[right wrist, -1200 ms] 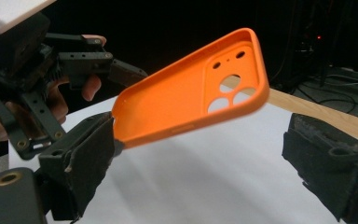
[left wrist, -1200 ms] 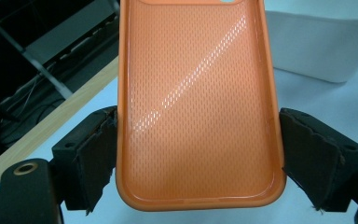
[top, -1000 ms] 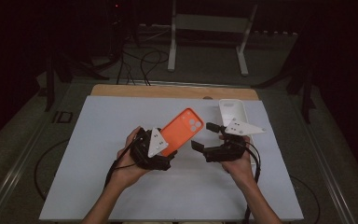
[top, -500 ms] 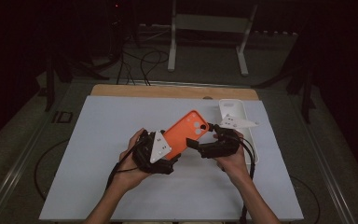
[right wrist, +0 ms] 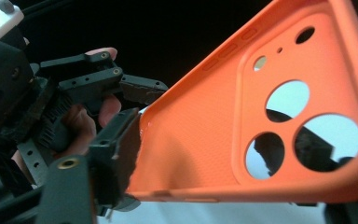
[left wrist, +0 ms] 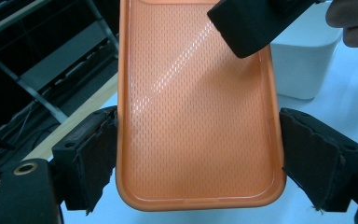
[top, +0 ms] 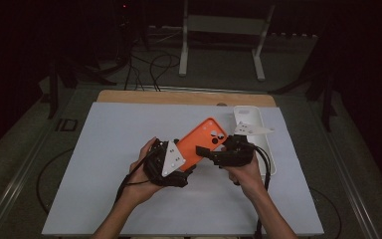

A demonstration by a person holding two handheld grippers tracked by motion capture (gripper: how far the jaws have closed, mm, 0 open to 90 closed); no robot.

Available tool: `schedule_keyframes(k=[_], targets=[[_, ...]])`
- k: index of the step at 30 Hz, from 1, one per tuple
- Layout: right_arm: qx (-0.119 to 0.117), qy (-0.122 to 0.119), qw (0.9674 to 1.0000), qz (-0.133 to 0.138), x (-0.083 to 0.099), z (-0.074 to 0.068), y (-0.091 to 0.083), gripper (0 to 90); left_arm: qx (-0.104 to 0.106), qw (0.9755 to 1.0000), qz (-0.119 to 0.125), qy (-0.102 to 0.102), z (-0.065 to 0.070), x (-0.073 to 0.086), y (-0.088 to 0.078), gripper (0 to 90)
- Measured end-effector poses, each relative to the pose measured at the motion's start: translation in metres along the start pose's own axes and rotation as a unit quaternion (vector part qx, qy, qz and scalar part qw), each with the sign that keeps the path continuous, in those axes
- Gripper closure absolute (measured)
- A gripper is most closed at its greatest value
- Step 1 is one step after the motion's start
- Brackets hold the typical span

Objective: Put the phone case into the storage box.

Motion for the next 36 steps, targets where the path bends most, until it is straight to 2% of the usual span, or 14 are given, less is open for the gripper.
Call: schedule_keyframes(k=[2, 6, 11, 13, 15, 18, 20, 21, 25, 29, 30, 33, 36], targets=[[-0.01, 0.009, 0.9999, -0.004, 0.0, -0.001, 0.0, 40.2, 0.0, 1.0, 0.002, 0.001, 0.0, 0.0, -0.001, 16.3], [-0.02, 0.011, 0.9997, -0.012, 0.002, -0.003, 0.002, 47.1, 0.005, 1.0, 0.006, 0.001, 0.001, 0.0, 0.0, 16.2], [-0.034, 0.029, 0.9989, -0.018, 0.001, -0.008, 0.003, 57.4, 0.011, 0.9999, -0.001, 0.0, 0.002, 0.004, 0.003, 16.3], [-0.03, 0.031, 0.9987, -0.027, 0.001, -0.01, 0.004, 63.5, 0.011, 0.9999, -0.01, 0.004, 0.004, 0.007, 0.005, 16.2], [-0.038, 0.03, 0.9984, -0.03, 0.001, -0.013, 0.004, 69.8, 0.013, 0.9998, -0.011, 0.006, 0.005, 0.008, 0.006, 16.2], [-0.019, 0.021, 0.9989, -0.039, 0.002, -0.015, 0.005, 75.0, 0.011, 0.9998, -0.015, 0.007, 0.006, 0.009, 0.007, 16.2], [-0.014, 0.022, 0.9988, -0.042, 0.003, -0.014, 0.005, 76.0, 0.01, 0.9998, -0.017, 0.007, 0.006, 0.01, 0.008, 16.2], [-0.002, 0.027, 0.9983, -0.051, 0.004, -0.014, 0.006, 78.4, 0.008, 0.9997, -0.019, 0.008, 0.006, 0.01, 0.008, 16.2], [0.019, 0.038, 0.9975, -0.057, 0.005, -0.011, 0.006, 82.3, -0.001, 0.9997, -0.023, 0.01, 0.006, 0.01, 0.009, 16.1], [0.027, 0.055, 0.9964, -0.058, 0.006, -0.012, 0.008, 87.0, -0.003, 0.9996, -0.028, 0.005, 0.005, 0.011, 0.012, 16.6], [0.031, 0.052, 0.9965, -0.057, 0.006, -0.012, 0.008, 87.4, -0.004, 0.9995, -0.03, 0.0, 0.004, 0.011, 0.012, 22.5], [0.041, 0.044, 0.9965, -0.058, 0.006, -0.011, 0.009, 87.5, 0.004, 0.9997, -0.022, -0.01, 0.002, 0.012, 0.013, 20.3], [0.049, 0.04, 0.9963, -0.058, 0.006, -0.01, 0.009, 87.5, 0.005, 0.9995, -0.026, -0.019, 0.0, 0.014, 0.012, 16.2]])
Point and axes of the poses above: each handheld gripper's, and its own axes: y roughly forward along the jaws, x roughly out of its underside, z roughly to its right, the point moved 8 cm from there along y, roughly forward along the jaws, and after that the axes turned 14 degrees about x, right-handed, at the moved point
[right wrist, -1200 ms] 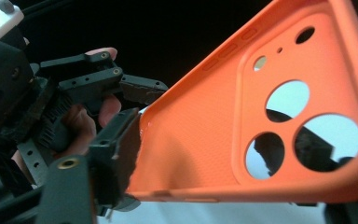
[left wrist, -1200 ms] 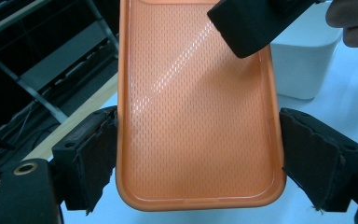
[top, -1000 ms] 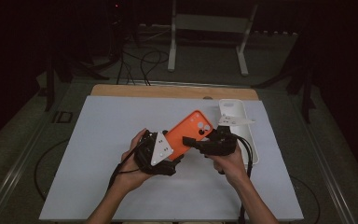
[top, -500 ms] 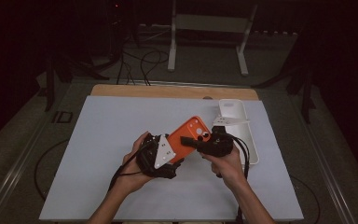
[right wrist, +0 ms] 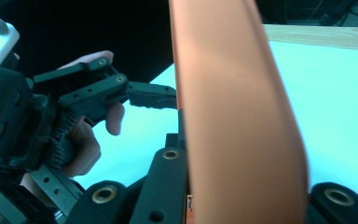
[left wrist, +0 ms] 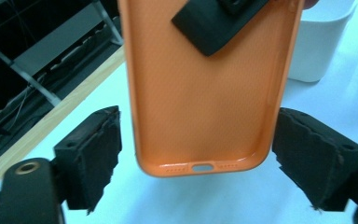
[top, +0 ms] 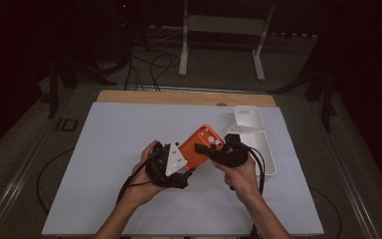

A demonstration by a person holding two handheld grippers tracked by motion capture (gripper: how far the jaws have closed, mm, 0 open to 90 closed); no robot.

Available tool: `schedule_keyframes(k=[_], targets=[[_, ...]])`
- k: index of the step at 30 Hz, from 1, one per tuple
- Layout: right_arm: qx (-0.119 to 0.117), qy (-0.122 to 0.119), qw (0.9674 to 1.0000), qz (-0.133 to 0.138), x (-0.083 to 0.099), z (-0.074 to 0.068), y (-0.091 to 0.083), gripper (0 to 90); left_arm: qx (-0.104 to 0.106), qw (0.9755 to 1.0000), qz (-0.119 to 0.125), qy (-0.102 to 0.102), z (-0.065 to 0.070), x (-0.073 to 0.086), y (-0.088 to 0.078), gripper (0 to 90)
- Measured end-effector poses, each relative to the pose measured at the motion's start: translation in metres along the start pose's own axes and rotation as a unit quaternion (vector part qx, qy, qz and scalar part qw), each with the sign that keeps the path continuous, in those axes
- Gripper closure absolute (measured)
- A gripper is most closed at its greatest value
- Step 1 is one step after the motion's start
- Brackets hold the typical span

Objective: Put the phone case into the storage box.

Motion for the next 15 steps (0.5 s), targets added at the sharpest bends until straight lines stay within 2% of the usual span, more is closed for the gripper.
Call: schedule_keyframes(k=[6, 7, 9, 15], targets=[[0.003, -0.012, 0.9999, 0.0, 0.001, 0.001, -0.001, 87.3, 0.015, 0.9997, 0.011, -0.016, -0.003, -0.002, -0.004, 13.3], [0.005, -0.022, 0.9997, 0.001, 0.001, 0.001, -0.002, 87.1, 0.021, 0.9995, 0.013, -0.02, -0.004, -0.003, -0.006, 12.7], [0.003, -0.029, 0.9996, 0.002, 0.001, 0.001, -0.002, 87.0, 0.023, 0.9995, 0.013, -0.02, -0.004, -0.003, -0.007, 12.5], [0.0, -0.044, 0.999, 0.003, 0.003, 0.002, -0.006, 86.9, 0.052, 0.9975, 0.023, -0.042, -0.007, -0.003, -0.012, 10.4]])
Point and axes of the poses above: each handheld gripper's, and its own axes: y roughly forward along the jaws, x roughly out of its underside, z roughly to its right, the point moved 8 cm from there along y, roughly forward along the jaws, and after that the axes turned 14 degrees about x, right-handed, at the moved point
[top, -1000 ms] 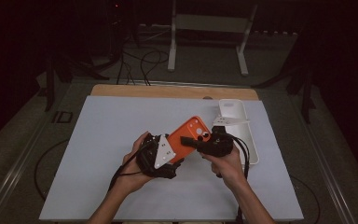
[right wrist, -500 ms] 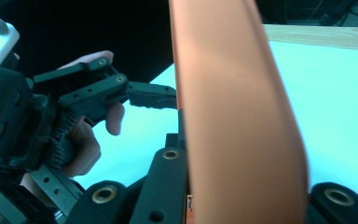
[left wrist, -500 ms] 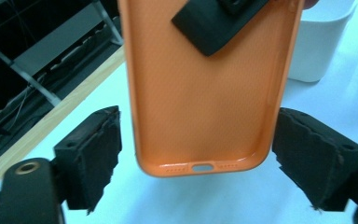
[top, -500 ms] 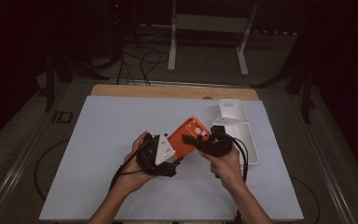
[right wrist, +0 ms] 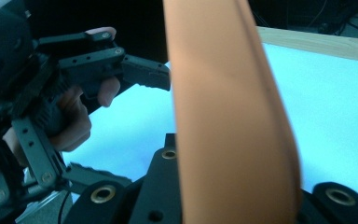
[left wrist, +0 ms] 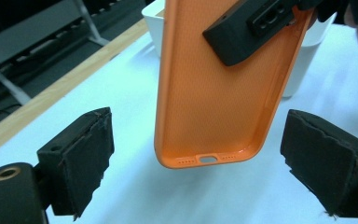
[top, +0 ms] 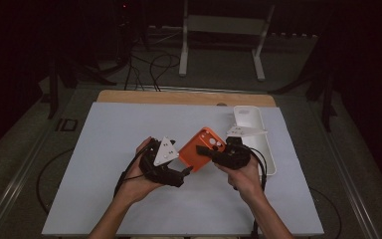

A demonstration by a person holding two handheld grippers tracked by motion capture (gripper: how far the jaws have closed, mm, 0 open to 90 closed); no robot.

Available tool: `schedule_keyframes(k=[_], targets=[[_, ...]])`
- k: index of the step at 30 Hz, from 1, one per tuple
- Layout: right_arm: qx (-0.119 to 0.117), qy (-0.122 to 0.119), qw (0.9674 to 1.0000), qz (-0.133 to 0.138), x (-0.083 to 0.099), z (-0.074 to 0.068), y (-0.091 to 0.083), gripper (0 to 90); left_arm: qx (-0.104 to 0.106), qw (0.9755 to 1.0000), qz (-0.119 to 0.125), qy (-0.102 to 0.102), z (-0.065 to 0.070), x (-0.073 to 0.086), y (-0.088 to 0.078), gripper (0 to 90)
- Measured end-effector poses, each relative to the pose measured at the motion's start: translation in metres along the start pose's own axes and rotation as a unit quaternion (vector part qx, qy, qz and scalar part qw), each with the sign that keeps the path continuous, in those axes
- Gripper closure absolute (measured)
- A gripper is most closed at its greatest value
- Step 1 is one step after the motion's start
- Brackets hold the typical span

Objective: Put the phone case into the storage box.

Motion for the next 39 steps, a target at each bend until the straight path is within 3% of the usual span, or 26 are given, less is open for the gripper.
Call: schedule_keyframes(k=[5, 6, 12, 20, 22, 24, 39], targets=[[-0.007, -0.01, 0.9999, 0.004, 0.0, -0.001, -0.004, 86.7, 0.02, 0.9997, 0.005, -0.013, -0.001, 0.001, -0.004, 12.3], [-0.01, -0.01, 0.9999, 0.004, 0.0, -0.002, -0.005, 86.7, 0.034, 0.9991, 0.006, -0.024, -0.002, 0.002, -0.005, 12.7], [-0.02, -0.022, 0.9996, 0.002, 0.001, -0.004, -0.008, 86.5, 0.059, 0.9971, 0.019, -0.043, -0.004, 0.003, -0.008, 12.5], [-0.029, -0.034, 0.999, 0.004, 0.002, -0.007, -0.011, 86.3, 0.094, 0.9939, 0.03, -0.05, -0.004, 0.005, -0.012, 13.3], [-0.03, -0.035, 0.9989, 0.005, 0.002, -0.008, -0.011, 86.2, 0.094, 0.994, 0.029, -0.049, -0.004, 0.006, -0.012, 14.6], [-0.034, -0.039, 0.9986, 0.006, 0.002, -0.009, -0.013, 86.2, 0.107, 0.9924, 0.032, -0.052, -0.003, 0.007, -0.012, 14.7], [-0.052, -0.056, 0.9968, 0.023, -0.002, -0.014, -0.023, 86.1, 0.121, 0.9905, 0.032, -0.058, -0.002, 0.008, -0.009, 10.0]])
Point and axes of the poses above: each handheld gripper's, and its own axes: y roughly forward along the jaws, x roughly out of its underside, z roughly to its right, the point moved 8 cm from there along y, roughly forward along the jaws, and after that the axes turned 14 degrees about x, right-handed, at the moved point
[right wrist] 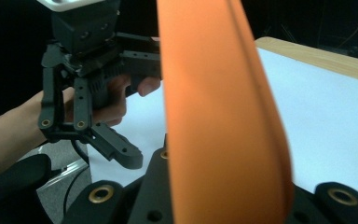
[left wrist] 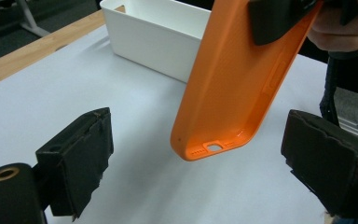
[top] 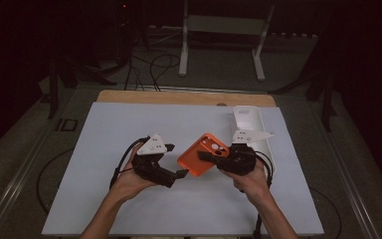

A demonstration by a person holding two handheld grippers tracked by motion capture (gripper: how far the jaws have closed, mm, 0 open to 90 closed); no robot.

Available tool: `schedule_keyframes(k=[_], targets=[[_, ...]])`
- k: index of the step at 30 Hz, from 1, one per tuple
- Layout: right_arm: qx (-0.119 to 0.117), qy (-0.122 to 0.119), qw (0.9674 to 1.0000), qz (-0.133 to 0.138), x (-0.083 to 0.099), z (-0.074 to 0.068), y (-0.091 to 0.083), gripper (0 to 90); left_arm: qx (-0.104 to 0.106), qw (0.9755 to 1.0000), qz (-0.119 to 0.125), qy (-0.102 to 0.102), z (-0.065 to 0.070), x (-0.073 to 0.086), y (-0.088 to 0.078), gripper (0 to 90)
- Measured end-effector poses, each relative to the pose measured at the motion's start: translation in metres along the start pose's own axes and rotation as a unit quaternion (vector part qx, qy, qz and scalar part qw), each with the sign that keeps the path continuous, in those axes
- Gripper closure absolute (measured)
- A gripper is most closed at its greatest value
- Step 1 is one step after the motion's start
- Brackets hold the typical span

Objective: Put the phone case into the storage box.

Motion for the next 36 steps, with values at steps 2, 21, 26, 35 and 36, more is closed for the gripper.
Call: schedule_keyframes(k=[2, 21, 26, 35, 36], targets=[[-0.005, -0.001, 1.0, 0.002, -0.001, -0.001, -0.001, 86.1, 0.005, 1.0, 0.001, -0.001, 0.0, 0.0, 0.001, 9.7], [-0.045, -0.034, 0.9984, 0.011, -0.001, -0.014, -0.006, 86.0, 0.036, 0.9993, -0.008, 0.004, 0.006, 0.002, 0.009, 12.5], [-0.055, -0.043, 0.9975, 0.011, -0.001, -0.018, -0.006, 86.0, 0.043, 0.999, -0.006, 0.006, 0.008, 0.001, 0.009, 15.3], [-0.07, -0.058, 0.9958, 0.011, -0.001, -0.023, -0.007, 86.1, 0.066, 0.9976, -0.009, 0.02, 0.015, 0.002, 0.011, 22.5], [-0.071, -0.059, 0.9956, 0.012, -0.001, -0.024, -0.007, 86.1, 0.071, 0.9972, -0.009, 0.022, 0.015, 0.002, 0.011, 24.1]])
Point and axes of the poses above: each handheld gripper's, and its own axes: y roughly forward along the jaws, x roughly out of its underside, z roughly to its right, the point moved 8 cm from there along y, roughly forward along the jaws, and after that the axes turned 14 degrees about x, right-handed, at the moved point
